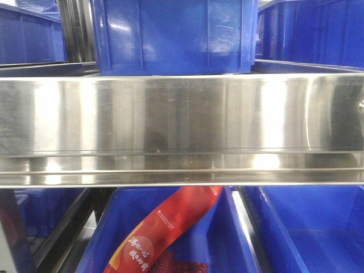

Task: Fetch blue bin and place on conveyor start
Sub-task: 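Lift the light-blue bin with both grippers and pull it off the shelf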

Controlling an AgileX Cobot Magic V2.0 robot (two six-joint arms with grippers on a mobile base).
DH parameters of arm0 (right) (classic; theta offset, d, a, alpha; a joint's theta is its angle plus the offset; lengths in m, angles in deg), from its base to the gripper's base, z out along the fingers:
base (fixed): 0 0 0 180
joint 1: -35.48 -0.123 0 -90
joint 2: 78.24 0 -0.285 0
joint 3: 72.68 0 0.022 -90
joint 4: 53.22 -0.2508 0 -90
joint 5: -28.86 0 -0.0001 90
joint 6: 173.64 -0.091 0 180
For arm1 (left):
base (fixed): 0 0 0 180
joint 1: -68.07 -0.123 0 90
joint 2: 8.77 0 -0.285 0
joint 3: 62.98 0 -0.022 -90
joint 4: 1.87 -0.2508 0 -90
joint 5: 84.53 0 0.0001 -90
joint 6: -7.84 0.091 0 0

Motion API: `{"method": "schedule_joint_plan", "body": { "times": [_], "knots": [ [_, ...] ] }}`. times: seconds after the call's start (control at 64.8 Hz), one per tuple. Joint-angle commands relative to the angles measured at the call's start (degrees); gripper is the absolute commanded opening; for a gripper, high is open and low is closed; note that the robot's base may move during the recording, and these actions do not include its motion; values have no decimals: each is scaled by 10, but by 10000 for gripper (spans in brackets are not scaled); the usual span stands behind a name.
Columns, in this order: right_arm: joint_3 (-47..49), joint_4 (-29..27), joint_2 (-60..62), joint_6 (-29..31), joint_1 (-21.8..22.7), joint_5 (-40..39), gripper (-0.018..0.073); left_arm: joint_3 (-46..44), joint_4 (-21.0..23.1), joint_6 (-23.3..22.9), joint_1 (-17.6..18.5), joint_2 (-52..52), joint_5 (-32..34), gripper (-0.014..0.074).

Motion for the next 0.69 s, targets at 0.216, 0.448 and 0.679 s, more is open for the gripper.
{"method": "schedule_joint_plan", "body": {
  "times": [0.216,0.448,0.679],
  "knots": [
    [1,19,9,2,1,-18,-154,-7,-16,-6,3,-9,21,-111],
    [1,19,9,2,1,-18,-154,-7,-16,-6,3,-9,21,-111],
    [1,19,9,2,1,-19,-154,-7,-16,-6,3,-9,21,-111]
  ]
}}
